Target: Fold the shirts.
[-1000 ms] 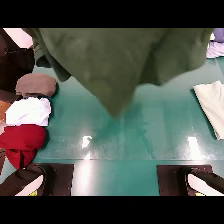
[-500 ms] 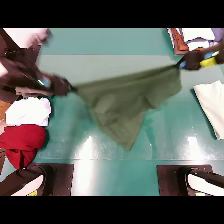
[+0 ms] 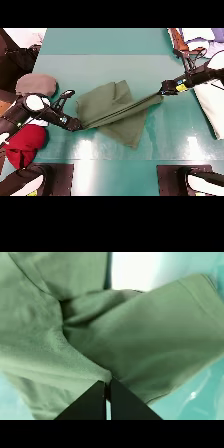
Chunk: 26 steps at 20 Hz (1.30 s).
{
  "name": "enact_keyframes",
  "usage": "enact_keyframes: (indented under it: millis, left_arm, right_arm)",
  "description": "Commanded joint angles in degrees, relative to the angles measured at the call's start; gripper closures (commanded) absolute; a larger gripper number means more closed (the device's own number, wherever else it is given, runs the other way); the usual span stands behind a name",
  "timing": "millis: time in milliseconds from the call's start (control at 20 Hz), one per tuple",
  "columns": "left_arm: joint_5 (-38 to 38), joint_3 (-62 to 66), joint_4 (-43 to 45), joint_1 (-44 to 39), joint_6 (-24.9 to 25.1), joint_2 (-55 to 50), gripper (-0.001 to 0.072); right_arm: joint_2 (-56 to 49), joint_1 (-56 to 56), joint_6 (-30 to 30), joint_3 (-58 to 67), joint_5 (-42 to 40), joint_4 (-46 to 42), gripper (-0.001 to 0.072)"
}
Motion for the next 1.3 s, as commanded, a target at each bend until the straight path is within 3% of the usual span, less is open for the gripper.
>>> enact_keyframes:
  millis: [0,200,400,900,1250]
  left_arm:
    - [1.99,0.37,-3.98,-0.07,0.87,-0.02,0.0278]
    - [1.31,12.39,0.17,0.09,2.67,-0.02,0.0275]
    - [6.1,26.05,4.26,4.63,3.19,-2.47,0.0276]
    - [2.99,45.86,-5.64,8.26,6.43,-40.06,0.0275]
    - [2.95,47.78,-8.87,8.17,6.88,-48.19,0.0276]
  right_arm:
    - [-0.09,0.24,-0.02,-1.22,-0.63,0.57,0.0695]
    - [-0.09,0.24,-0.04,-1.22,-0.59,0.57,0.0695]
    - [-0.09,0.24,-0.04,-1.22,-0.59,0.57,0.0695]
    - [-0.09,0.26,0.0,-1.22,-0.59,0.59,0.0695]
    - [-0.09,0.26,0.0,-1.22,-0.72,0.57,0.0695]
